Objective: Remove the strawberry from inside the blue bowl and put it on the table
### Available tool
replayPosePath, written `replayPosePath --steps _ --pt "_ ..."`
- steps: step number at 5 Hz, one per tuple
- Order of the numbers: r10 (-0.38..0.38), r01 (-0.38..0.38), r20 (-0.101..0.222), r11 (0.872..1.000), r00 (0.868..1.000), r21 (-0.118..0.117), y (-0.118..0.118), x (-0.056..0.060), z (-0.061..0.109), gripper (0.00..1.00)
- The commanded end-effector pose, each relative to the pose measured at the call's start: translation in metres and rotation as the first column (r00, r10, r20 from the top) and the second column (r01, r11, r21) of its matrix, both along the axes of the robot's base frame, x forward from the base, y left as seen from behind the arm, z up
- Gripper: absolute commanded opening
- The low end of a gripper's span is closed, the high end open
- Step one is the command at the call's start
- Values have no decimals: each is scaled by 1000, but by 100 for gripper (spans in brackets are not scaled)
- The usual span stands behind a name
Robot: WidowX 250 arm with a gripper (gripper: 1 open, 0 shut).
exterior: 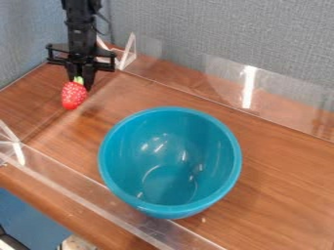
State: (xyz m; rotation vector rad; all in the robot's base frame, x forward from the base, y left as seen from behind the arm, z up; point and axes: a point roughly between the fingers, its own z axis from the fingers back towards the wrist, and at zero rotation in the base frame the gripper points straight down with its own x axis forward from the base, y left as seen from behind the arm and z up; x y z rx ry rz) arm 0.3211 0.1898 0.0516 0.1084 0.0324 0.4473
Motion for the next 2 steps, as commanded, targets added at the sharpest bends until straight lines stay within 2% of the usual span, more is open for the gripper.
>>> replayPosePath --steps 1,2 --pt "22 -25 75 999 997 32 -2 14 18 0" --pt "56 -58 75 998 996 28 2 21 8 0"
